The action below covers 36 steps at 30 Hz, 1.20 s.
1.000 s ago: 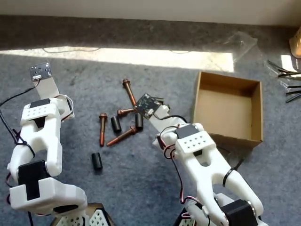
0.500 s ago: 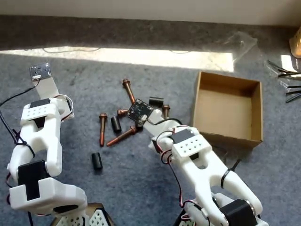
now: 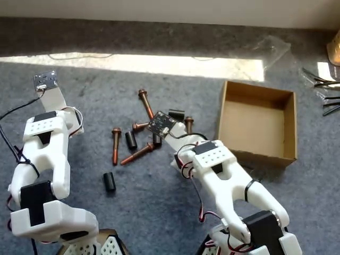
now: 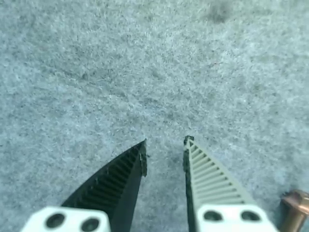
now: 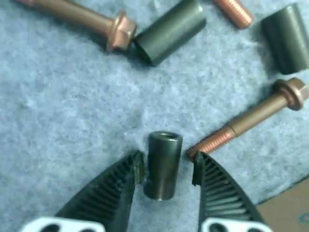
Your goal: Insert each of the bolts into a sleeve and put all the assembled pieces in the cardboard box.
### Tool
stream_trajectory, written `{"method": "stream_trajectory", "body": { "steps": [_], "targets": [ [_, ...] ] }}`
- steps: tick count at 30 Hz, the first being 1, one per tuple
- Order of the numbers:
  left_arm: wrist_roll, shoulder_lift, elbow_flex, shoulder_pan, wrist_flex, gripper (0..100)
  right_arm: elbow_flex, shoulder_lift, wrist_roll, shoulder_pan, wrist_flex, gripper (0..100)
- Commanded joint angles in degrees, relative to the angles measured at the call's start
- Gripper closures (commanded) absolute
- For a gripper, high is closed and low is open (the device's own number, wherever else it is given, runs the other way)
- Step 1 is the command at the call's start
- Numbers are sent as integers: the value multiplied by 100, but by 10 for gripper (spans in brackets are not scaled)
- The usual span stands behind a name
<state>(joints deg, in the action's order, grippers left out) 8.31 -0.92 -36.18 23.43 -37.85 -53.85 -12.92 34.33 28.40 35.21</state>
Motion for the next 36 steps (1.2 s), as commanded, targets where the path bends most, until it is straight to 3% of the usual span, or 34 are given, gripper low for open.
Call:
{"method": "stream_trajectory", "body": {
  "steps": [1,24,28,30,36],
  "targets": [
    [26,-22,31,-145,70,870,215,57,62,-224,-101,836],
    [26,-22,31,-189,70,870,180,4,70,-382,-101,837],
    [26,-22,31,-189,70,870,189,4,70,-382,-92,933],
    [26,-22,31,-189,70,870,215,4,70,-409,145,998],
    [26,-22,31,-189,70,870,840,4,44,-444,1508,995]
  ]
}}
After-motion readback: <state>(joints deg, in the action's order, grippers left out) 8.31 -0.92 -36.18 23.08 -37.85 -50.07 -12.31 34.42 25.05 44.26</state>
